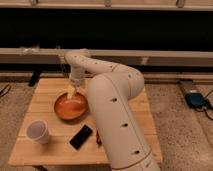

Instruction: Place the white sponge in the ceramic bowl

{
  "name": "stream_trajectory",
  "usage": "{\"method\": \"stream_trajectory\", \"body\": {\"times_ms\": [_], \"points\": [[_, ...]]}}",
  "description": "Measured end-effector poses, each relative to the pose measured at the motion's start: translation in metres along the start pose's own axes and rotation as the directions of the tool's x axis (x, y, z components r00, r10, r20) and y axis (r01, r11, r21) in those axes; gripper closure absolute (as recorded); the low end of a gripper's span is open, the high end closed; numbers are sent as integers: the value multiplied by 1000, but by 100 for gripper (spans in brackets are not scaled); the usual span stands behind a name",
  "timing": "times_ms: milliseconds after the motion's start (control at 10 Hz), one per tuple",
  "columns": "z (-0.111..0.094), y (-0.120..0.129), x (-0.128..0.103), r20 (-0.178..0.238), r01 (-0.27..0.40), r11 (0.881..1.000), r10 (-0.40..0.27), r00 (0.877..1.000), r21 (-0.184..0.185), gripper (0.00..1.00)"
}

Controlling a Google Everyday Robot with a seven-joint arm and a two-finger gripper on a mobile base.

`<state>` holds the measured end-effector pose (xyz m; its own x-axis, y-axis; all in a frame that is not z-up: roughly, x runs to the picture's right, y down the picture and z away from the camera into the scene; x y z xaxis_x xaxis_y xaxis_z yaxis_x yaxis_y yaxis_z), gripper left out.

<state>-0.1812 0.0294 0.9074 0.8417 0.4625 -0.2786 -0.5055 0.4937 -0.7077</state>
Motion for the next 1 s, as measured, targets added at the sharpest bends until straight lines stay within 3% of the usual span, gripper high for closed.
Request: {"method": "stream_trajectory", "body": {"times_ms": [500,800,1000], "points": [[-1,-1,0,2,3,1000,-3,1000,4,20],[-28,-11,3,16,14,999,-15,1000,39,20],[-53,-1,21,9,3,998,-4,1000,64,20]]}}
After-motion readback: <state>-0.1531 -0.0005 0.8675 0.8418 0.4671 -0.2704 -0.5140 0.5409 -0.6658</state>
